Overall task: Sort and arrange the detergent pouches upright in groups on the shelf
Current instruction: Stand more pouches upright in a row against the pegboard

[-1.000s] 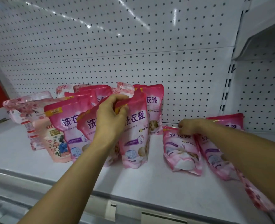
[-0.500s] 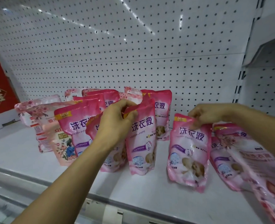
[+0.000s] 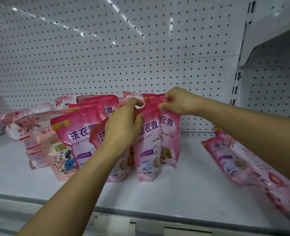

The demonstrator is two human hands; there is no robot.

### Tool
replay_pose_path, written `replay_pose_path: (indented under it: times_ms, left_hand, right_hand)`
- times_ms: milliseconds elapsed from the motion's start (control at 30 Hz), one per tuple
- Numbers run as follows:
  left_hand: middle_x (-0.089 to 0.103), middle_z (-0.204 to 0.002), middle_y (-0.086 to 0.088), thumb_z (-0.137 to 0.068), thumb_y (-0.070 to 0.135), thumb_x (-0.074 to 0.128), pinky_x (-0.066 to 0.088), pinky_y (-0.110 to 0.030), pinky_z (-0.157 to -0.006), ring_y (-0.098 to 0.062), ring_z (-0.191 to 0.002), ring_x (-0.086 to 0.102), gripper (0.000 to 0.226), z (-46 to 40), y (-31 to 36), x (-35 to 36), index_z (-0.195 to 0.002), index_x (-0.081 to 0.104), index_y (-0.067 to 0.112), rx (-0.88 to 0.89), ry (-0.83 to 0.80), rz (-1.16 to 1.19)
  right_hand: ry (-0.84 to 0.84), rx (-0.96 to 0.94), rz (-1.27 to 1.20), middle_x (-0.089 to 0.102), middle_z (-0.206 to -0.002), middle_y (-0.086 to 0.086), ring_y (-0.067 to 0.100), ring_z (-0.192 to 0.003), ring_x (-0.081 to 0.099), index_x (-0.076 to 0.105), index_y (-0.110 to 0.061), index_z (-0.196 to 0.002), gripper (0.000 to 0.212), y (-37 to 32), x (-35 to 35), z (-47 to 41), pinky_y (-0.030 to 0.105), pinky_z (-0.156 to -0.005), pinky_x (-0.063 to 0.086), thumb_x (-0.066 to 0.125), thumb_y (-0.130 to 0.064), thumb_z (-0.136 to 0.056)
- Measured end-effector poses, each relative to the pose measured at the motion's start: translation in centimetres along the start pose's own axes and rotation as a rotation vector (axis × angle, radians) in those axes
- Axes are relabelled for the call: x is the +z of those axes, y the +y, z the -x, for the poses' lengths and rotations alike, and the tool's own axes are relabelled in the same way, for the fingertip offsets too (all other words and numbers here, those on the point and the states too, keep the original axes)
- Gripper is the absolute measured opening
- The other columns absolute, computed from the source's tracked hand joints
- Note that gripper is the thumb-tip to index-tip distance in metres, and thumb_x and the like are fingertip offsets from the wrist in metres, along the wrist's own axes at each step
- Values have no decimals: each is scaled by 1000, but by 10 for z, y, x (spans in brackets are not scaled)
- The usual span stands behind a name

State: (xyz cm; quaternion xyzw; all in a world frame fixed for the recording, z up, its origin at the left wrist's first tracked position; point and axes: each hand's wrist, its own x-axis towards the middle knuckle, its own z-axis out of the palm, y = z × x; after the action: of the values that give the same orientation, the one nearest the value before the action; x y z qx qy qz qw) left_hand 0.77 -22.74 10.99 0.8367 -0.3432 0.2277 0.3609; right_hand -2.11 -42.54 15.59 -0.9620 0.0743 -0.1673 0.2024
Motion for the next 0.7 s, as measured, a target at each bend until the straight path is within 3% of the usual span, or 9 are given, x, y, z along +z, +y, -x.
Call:
replay_pose_path:
  times_ms: [100,167,267,333,400,533,633,700]
  left_hand:
    - [69,-119,-1,-96,14,57,56,-47,-88,-20,-110,64,32,-1,-2,-1,-127,57,22,79,-5,-35]
    - [66,-121,-1,-95,14,58,52,-45,-93,-21,-112,59,33,1,-3,-2,-128,59,20,144,20,-97]
    - [63,-121,-5,-91,17,61,43,-43,-93,-27,-114,52,32,10,-1,-2,-123,62,16,299,154,-180]
    - [63,-118,-4,-89,19,60,38,-37,-89,-26,-111,52,30,22,8,4,-119,64,15,411,233,-143]
    - [64,-113,-1,-88,20,58,35,-33,-85,-23,-107,53,28,35,22,19,-114,66,15,519,198,-43]
    - [63,-113,3,-91,25,58,36,-26,-88,-15,-108,52,28,53,55,66,-117,65,19,510,-60,185]
    - [59,-124,4,-95,25,61,42,-25,-95,-11,-111,55,34,55,78,101,-129,58,19,189,-463,430]
    - [64,-119,-1,-96,26,60,50,-29,-92,-13,-99,60,28,54,96,121,-123,59,16,-130,-704,663]
  right_hand:
    - [-34,45,2,57,-68,5,14,-49,49,61,-6,-85,27,-5,10,5,22,-44,39,62,-31,-93]
    - [-39,70,-88,62,-69,8,14,-48,52,65,-7,-84,33,-9,4,14,22,-42,39,59,-39,-94]
    - [15,137,-222,70,-81,3,15,-61,62,66,-15,-89,40,2,-12,39,25,-48,43,50,-51,-94]
    - [82,197,-265,70,-88,1,15,-71,66,66,-17,-96,36,24,-23,63,26,-54,48,49,-49,-96]
    - [139,297,-300,71,-91,1,16,-76,66,68,-16,-97,29,52,-30,93,26,-57,51,53,-41,-96]
    - [210,437,-305,66,-96,-8,9,-83,60,68,-24,-89,14,98,-35,151,27,-72,48,58,-30,-96]
    - [292,555,-252,63,-114,0,19,-105,60,64,-23,-100,9,125,-35,182,37,-94,46,59,-28,-95]
    - [242,688,-163,54,-136,9,29,-122,53,54,-15,-128,40,140,-33,197,38,-99,42,58,-36,-95]
